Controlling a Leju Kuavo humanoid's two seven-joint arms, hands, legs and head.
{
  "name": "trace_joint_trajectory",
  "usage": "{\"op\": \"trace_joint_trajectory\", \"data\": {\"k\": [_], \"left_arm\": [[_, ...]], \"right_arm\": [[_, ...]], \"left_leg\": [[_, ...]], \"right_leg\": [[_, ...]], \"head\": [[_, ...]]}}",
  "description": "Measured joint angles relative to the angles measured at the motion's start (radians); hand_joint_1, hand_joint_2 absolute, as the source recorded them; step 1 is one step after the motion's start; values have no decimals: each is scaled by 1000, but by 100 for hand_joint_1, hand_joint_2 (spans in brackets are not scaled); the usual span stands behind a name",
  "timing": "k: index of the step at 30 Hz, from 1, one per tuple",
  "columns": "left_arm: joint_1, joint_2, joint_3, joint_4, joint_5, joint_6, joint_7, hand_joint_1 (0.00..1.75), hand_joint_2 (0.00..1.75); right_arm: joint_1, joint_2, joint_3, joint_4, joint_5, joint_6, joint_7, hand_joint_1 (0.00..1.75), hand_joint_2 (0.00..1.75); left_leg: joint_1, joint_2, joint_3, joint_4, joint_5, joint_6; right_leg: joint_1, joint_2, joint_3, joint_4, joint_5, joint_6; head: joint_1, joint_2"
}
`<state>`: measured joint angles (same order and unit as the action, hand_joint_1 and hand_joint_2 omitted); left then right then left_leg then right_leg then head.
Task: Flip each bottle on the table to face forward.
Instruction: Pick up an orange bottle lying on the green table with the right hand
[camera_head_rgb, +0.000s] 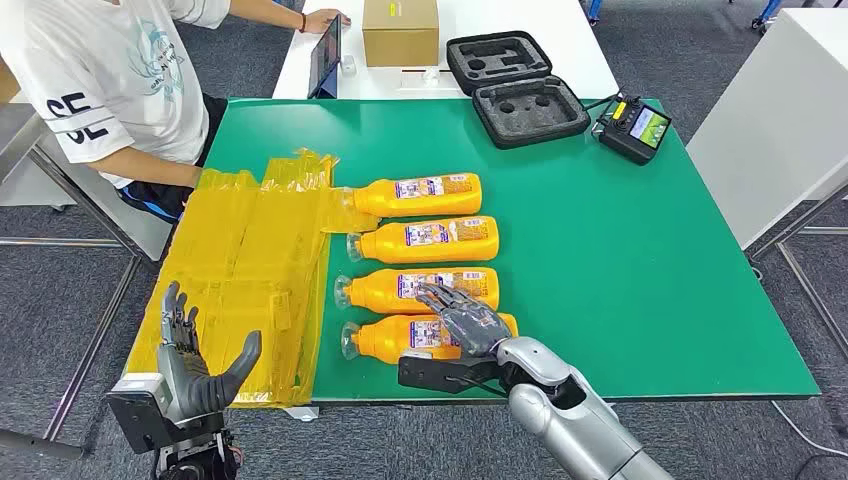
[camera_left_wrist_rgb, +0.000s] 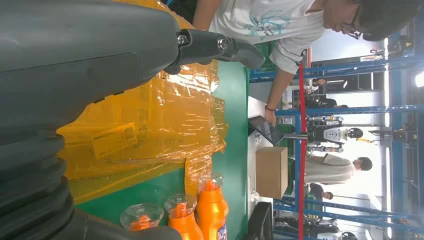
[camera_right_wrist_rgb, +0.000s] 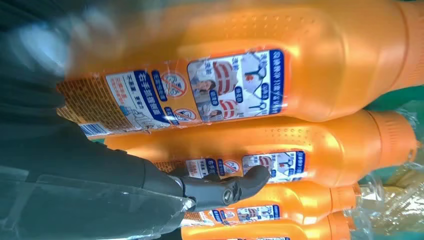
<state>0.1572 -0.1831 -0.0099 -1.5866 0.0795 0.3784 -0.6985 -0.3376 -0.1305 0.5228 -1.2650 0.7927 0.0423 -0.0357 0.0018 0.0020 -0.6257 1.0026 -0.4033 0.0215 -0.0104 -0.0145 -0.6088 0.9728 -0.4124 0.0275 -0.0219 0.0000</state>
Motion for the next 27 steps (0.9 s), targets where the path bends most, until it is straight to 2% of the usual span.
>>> {"op": "trace_joint_trajectory", "data": {"k": [27], "left_arm": [[14, 0, 9, -3, 8, 9, -2, 0, 175]], "right_arm": [[56, -30, 3, -27, 33, -15, 20, 0, 175]], "left_leg": [[0, 0, 1, 0, 0, 0]], "right_leg": [[0, 0, 1, 0, 0, 0]], "head": [[0, 0]]}}
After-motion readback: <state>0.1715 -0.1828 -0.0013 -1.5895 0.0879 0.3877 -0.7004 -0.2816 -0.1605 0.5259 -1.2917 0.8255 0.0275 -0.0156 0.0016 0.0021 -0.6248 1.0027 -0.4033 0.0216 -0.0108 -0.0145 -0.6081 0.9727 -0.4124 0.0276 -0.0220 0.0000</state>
